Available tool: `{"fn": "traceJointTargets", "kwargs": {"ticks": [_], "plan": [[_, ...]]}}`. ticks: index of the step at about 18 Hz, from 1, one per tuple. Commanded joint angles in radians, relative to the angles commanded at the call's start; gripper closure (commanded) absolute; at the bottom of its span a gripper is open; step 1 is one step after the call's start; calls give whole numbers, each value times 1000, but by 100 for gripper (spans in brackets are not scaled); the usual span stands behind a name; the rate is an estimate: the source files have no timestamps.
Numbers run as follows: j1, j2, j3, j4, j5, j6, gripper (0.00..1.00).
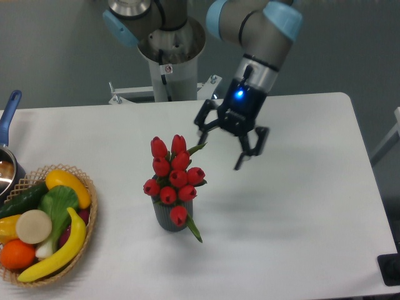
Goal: Insert the flowers into the vase
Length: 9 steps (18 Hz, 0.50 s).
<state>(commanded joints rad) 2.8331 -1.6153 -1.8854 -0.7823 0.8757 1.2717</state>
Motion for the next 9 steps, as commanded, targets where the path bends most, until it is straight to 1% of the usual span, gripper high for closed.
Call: {"fn": "traceJointTargets", "kwargs": {"ticks": [2, 3, 4, 5, 6, 7, 8, 9], "plan": [[31, -2, 51, 0, 37, 0, 0], [37, -5, 95, -8, 99, 0, 0], [39, -9, 118, -8, 164, 5, 0], [37, -14, 140, -9, 260, 18, 0], [37, -18, 150, -23, 349, 84, 0], [35, -17, 155, -43, 402, 144, 0], [38, -14, 158, -89, 440, 235, 0], [45, -8, 160, -113, 443, 279, 0]]}}
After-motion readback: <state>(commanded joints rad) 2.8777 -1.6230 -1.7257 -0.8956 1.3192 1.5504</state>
